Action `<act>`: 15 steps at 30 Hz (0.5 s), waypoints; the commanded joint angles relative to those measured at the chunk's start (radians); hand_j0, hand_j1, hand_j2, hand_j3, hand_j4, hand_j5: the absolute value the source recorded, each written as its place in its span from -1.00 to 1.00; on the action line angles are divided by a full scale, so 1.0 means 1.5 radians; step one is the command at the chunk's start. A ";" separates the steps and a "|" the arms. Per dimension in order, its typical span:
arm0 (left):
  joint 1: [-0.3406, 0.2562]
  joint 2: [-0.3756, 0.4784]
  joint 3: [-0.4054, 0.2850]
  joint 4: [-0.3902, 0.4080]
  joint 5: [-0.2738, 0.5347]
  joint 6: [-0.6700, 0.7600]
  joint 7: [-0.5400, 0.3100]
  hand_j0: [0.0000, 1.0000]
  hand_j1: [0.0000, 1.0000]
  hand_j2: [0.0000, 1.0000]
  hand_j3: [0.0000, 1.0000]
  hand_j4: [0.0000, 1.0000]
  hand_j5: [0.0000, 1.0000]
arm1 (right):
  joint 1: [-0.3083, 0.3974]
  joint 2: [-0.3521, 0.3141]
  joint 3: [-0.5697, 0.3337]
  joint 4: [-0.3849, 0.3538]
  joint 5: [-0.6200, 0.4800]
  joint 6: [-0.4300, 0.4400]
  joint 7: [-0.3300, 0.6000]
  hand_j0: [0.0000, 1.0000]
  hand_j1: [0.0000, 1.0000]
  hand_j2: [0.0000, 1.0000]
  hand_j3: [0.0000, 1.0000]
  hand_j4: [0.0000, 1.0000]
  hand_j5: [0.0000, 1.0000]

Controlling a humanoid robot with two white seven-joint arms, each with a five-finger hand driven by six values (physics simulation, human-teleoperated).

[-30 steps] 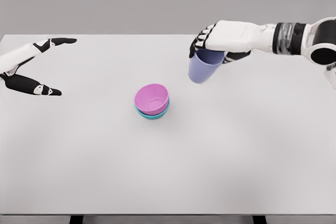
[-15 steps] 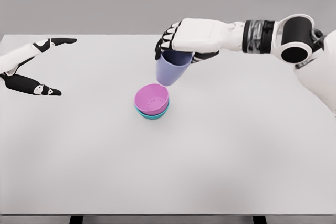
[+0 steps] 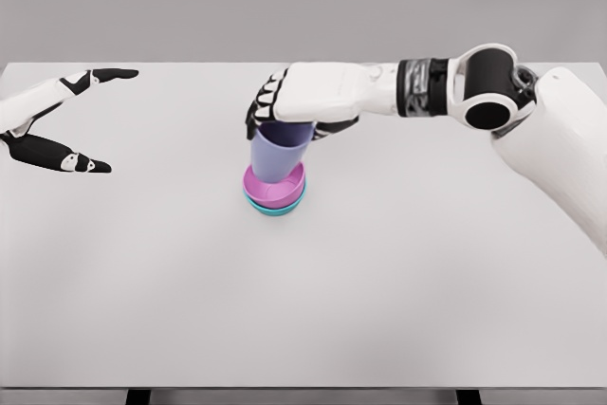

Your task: Stacking bowl and cup with both arms

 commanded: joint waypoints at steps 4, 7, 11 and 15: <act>0.000 0.001 0.000 0.000 0.006 0.002 0.000 1.00 1.00 1.00 1.00 1.00 1.00 | 0.000 0.018 0.009 0.049 -0.001 0.002 0.000 0.39 0.39 0.39 0.39 0.39 0.39; 0.000 0.001 0.000 0.000 0.006 0.002 0.000 1.00 1.00 1.00 1.00 1.00 1.00 | 0.000 0.018 0.022 0.053 -0.001 0.002 0.000 0.39 0.39 0.39 0.39 0.39 0.39; 0.000 0.001 0.000 0.000 0.006 0.002 0.000 1.00 1.00 1.00 1.00 1.00 1.00 | -0.001 0.020 0.032 0.060 -0.001 0.002 0.000 0.39 0.39 0.39 0.39 0.39 0.39; 0.000 0.001 0.000 0.000 0.006 0.002 0.000 1.00 1.00 1.00 1.00 1.00 1.00 | -0.001 0.024 0.036 0.075 -0.001 0.002 0.000 0.39 0.39 0.39 0.39 0.39 0.39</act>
